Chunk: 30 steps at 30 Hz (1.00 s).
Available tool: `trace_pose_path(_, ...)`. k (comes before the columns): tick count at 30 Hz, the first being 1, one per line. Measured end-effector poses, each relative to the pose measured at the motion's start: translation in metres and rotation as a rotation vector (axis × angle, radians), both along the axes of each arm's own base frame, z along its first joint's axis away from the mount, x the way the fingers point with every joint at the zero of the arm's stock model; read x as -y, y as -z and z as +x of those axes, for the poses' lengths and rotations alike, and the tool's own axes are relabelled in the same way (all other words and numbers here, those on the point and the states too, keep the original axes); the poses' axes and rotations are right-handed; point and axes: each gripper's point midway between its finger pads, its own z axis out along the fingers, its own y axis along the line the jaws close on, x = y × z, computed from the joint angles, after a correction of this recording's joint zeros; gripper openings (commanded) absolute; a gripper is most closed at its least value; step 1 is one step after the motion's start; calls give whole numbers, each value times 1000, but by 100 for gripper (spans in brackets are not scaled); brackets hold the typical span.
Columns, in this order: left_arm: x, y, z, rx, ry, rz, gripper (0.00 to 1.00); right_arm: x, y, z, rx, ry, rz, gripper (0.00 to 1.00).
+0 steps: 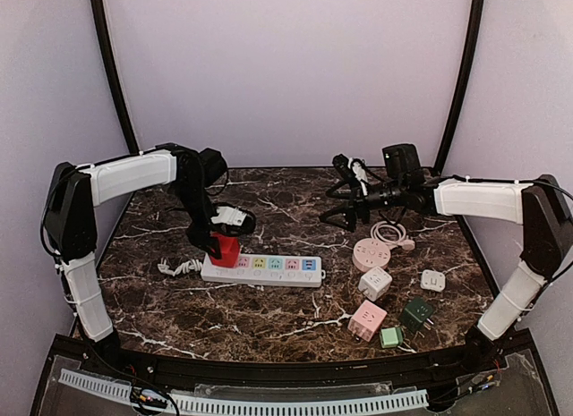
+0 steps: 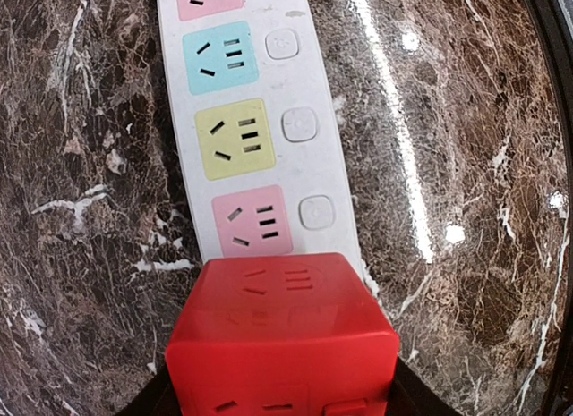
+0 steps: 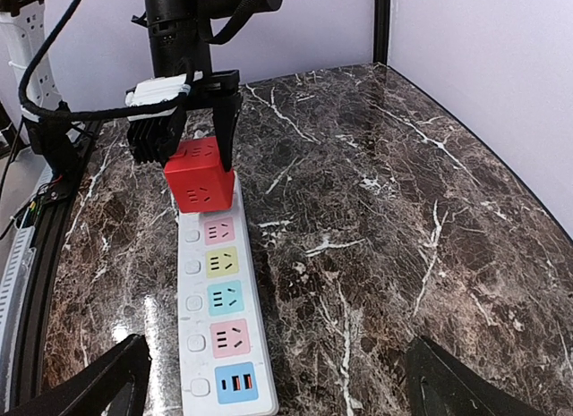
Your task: Insert the plug
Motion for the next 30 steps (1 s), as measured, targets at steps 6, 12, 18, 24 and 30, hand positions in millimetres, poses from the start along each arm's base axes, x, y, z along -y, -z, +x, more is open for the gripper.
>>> trace_pose_path(6,-6,1,1,-2,-9,19,1,0,0,0,2,-1,-1,98)
trace_pose_path(12,-7,1,3,4,-30,33,1,0,0,0,3,-1,-2,99)
trace_pose_path(18,-4,2,4,5,-52,44,1,0,1,1,9,3,-5,99)
trace_pose_path(24,-1,2,3,7,-47,48,1,1,1,2,17,8,-11,99)
trace_pose_path(30,2,7,3,3,-41,58,1,2,5,2,14,12,-19,99)
